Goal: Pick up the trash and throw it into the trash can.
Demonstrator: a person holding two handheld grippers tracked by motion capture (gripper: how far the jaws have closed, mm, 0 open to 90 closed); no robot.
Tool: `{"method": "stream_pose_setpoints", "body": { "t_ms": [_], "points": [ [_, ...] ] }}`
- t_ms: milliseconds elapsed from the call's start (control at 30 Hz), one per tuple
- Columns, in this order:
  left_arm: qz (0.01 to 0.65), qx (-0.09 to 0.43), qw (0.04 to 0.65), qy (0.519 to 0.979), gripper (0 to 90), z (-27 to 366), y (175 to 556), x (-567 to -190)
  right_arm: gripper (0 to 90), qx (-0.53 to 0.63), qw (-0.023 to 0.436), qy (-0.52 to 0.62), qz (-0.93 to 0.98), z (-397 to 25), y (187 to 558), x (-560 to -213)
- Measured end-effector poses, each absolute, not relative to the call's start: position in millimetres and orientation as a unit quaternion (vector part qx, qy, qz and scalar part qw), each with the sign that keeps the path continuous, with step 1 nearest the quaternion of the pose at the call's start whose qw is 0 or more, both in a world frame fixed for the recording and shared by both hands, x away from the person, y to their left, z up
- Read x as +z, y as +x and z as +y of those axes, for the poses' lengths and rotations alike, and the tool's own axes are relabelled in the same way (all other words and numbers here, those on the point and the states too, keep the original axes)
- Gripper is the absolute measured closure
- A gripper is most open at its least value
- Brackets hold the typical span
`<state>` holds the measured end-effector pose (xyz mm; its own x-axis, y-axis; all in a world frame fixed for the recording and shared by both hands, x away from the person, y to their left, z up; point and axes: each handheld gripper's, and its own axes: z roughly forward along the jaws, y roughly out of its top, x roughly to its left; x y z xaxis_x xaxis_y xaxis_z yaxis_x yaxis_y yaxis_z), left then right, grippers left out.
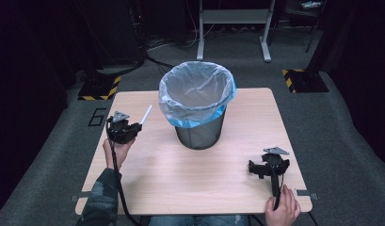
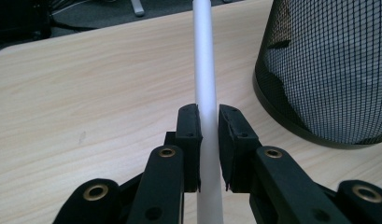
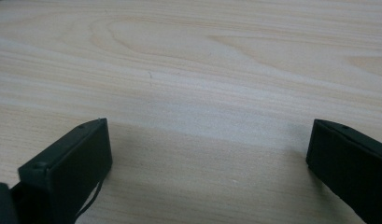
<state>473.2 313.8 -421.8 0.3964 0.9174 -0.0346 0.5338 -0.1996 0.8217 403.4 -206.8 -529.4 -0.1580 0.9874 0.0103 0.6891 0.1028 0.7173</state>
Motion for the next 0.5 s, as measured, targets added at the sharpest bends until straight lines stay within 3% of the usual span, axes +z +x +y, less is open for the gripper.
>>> {"method": "stream_pose_setpoints", "body": {
  "t_ms": [500],
  "points": [
    [0.476,0.267,0.407,0.732,78.8,313.2,478.9,-389.8,0.0,0.299,0.249,0.599,0.700,-206.8,403.4,-529.4]
  ]
}}
